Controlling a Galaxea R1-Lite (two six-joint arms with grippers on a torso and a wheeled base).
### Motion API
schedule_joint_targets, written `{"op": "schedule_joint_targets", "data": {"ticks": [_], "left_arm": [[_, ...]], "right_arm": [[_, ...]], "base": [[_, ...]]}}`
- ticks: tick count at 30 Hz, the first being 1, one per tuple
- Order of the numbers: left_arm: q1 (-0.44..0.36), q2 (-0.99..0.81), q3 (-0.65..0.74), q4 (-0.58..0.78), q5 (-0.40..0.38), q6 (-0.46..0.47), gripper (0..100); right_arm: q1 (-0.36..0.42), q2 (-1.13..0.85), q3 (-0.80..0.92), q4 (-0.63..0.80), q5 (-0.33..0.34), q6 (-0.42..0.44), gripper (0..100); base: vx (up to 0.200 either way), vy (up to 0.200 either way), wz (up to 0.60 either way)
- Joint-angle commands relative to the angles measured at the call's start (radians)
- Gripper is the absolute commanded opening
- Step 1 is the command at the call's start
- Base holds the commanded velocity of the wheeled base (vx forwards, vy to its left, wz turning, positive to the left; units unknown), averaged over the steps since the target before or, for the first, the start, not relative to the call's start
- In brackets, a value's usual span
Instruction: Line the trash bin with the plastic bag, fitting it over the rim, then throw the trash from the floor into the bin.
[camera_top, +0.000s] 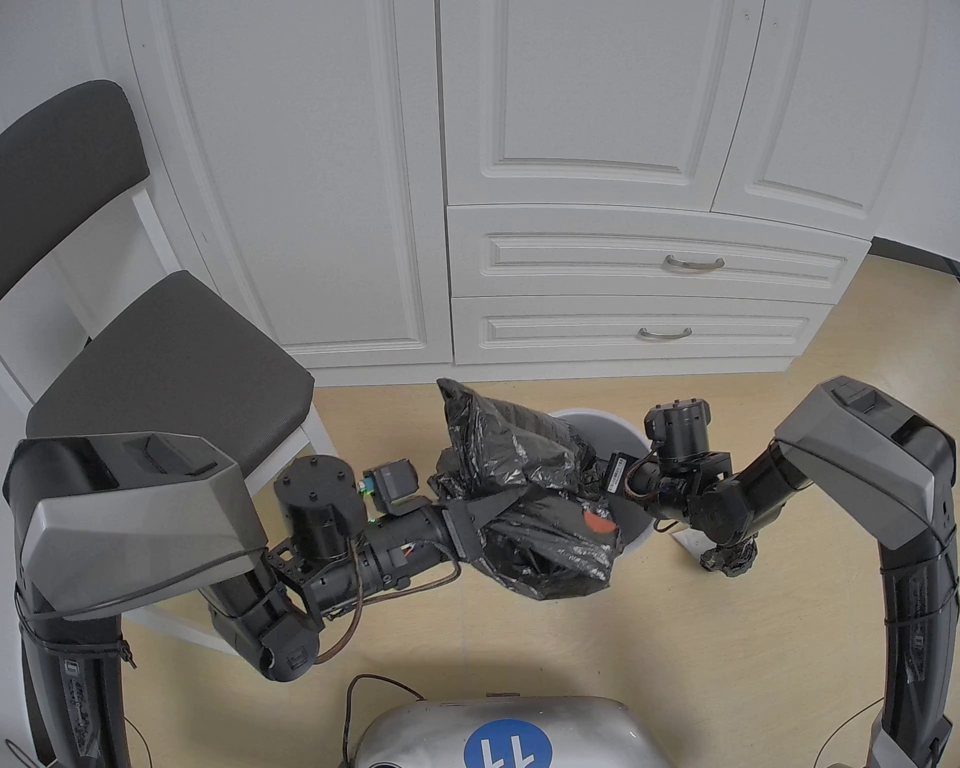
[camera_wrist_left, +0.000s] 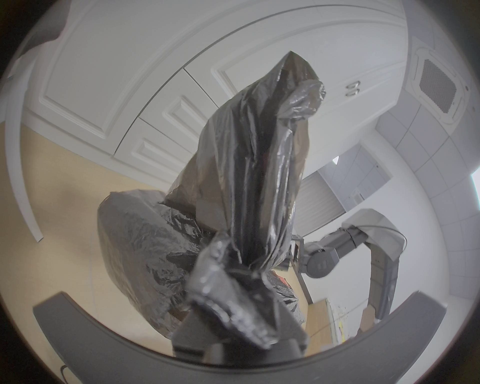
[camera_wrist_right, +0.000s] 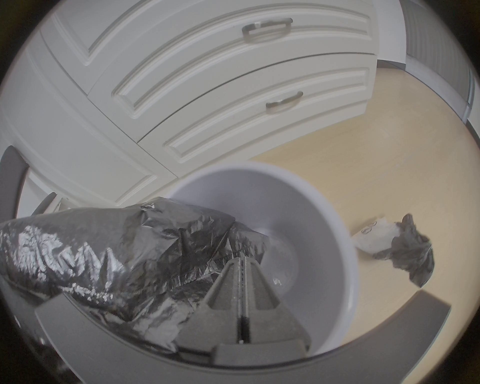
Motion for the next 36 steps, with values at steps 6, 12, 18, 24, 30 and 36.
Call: {"op": "schedule_joint_targets", "data": {"ticks": [6, 12, 18, 24, 30, 36], "left_arm": [[-0.079, -0.011, -0.341, 0.424, 0.139, -0.05, 0], [-0.153, 0.01, -0.521, 0.545, 0.257, -0.047, 0], [-0.186, 0.026, -0.649, 0.637, 0.308, -0.04, 0], [-0.223, 0.098, -0.712, 0.671, 0.374, 0.021, 0], [-0.226, 0.171, -0.777, 0.663, 0.395, 0.021, 0], [-0.214, 0.162, -0.792, 0.665, 0.42, 0.019, 0]], "right_arm": [[-0.083, -0.226, 0.094, 0.023, 0.054, -0.075, 0], [-0.134, -0.316, 0.181, 0.013, 0.061, -0.214, 0], [-0.163, -0.404, 0.275, 0.009, 0.064, -0.32, 0], [-0.2, -0.428, 0.339, -0.045, 0.096, -0.404, 0], [-0.207, -0.388, 0.339, -0.062, 0.152, -0.401, 0], [-0.195, -0.206, 0.225, -0.155, 0.164, -0.291, 0]], "base": [[0.0, 0.0, 0.0], [0.0, 0.0, 0.0], [0.0, 0.0, 0.0], [0.0, 0.0, 0.0], [0.0, 0.0, 0.0], [0.0, 0.0, 0.0]]}}
